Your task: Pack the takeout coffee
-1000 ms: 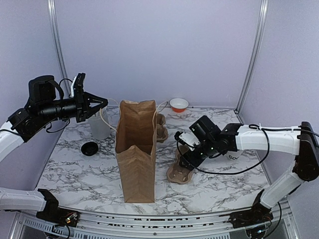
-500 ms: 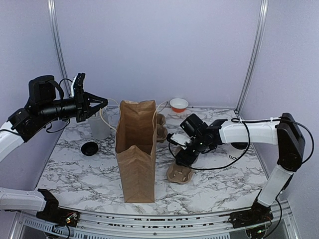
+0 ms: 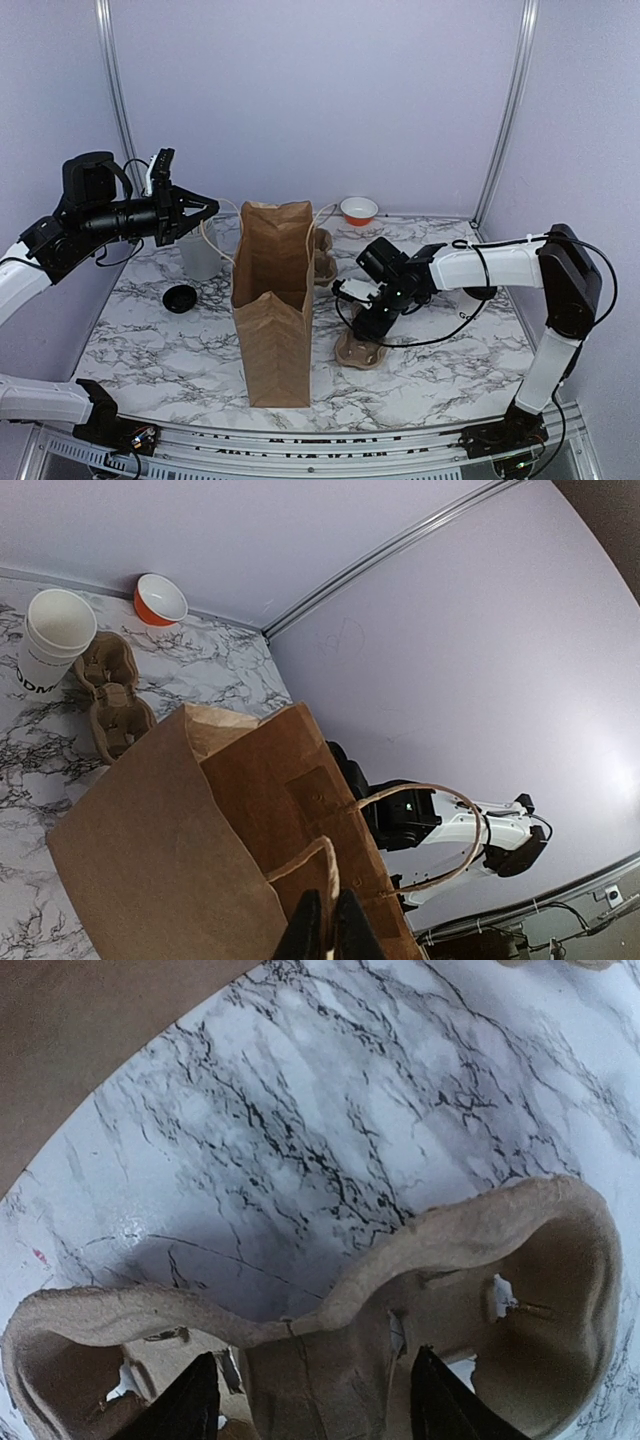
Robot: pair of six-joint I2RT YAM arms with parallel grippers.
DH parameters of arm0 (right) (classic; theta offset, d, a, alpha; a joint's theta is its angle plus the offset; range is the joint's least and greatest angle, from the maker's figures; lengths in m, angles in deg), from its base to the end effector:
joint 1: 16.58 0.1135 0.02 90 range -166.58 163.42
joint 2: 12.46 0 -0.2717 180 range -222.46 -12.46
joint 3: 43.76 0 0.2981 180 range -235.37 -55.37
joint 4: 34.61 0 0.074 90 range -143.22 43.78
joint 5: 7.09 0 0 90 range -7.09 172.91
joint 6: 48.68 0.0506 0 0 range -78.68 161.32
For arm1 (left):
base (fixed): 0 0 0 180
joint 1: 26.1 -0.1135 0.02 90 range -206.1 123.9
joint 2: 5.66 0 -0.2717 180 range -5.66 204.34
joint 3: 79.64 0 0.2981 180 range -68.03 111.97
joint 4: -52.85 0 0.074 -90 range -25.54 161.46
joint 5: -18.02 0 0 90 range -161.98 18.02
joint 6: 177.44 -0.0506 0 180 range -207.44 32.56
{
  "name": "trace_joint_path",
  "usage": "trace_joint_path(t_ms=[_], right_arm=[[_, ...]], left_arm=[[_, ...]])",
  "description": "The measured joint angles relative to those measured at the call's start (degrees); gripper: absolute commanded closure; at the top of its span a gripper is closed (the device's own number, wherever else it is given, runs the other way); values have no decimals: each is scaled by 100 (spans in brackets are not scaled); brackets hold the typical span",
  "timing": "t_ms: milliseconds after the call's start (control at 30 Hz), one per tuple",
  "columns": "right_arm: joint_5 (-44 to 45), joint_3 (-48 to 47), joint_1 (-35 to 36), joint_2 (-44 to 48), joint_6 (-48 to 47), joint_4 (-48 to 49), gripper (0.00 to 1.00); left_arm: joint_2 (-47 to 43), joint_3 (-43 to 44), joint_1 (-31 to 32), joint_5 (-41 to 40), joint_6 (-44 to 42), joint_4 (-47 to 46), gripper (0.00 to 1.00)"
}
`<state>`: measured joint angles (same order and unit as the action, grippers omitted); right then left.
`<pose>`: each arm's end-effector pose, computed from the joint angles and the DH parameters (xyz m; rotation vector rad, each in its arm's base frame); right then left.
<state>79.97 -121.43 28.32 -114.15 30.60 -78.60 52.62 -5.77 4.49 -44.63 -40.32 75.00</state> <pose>0.2772 0.2799 0.1427 -1.3096 2.4532 0.2270 0.2313 -0.1637 0.4111 0.1306 1.8791 -1.3784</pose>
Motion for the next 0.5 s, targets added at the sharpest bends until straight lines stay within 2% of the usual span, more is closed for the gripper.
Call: trace_joint_path(t_ms=[233,500], right_arm=[[101,0,20,0,234,-28,51],[245,-4,24,0,999,-157,54]], left_arm=[[52,2,0,2,4,0,91],[129,2,0,7,22,-7,91]])
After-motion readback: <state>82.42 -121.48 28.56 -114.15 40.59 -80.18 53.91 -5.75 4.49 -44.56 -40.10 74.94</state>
